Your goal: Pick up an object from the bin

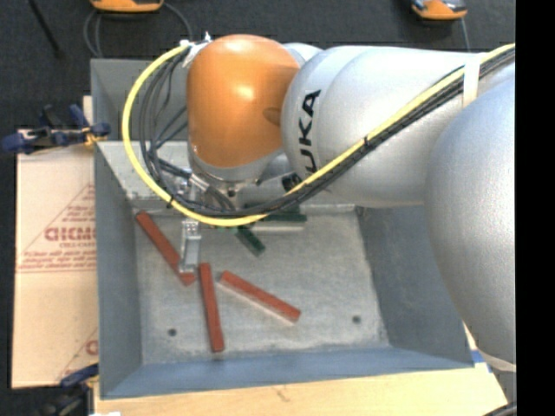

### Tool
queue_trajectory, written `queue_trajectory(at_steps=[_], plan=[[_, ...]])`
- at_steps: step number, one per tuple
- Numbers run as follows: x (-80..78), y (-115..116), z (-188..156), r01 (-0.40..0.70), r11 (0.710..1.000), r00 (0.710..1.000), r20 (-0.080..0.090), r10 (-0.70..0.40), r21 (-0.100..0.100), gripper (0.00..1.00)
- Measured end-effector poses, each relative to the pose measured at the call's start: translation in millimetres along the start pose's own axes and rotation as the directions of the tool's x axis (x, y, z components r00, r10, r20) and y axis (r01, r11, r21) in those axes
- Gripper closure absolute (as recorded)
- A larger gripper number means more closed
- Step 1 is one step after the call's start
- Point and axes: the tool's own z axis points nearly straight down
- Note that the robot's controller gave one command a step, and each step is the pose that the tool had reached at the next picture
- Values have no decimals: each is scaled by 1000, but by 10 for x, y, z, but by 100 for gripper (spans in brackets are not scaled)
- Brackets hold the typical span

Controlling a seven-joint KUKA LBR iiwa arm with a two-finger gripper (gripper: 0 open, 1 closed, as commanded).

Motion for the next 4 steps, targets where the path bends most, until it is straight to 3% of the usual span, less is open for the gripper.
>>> queue_trajectory(at_steps=[1, 2, 3, 4], plan=[[11, -160, 1418, -65, 998, 998, 0, 65, 1, 0], [197, -610, 1659, -135, 991, 991, 3, 135, 2, 0], [-306, -907, 1632, -55, 999, 998, 12, 55, 1, 0], [-284, -1681, 1100, 89, 996, 996, 14, -89, 5, 0]])
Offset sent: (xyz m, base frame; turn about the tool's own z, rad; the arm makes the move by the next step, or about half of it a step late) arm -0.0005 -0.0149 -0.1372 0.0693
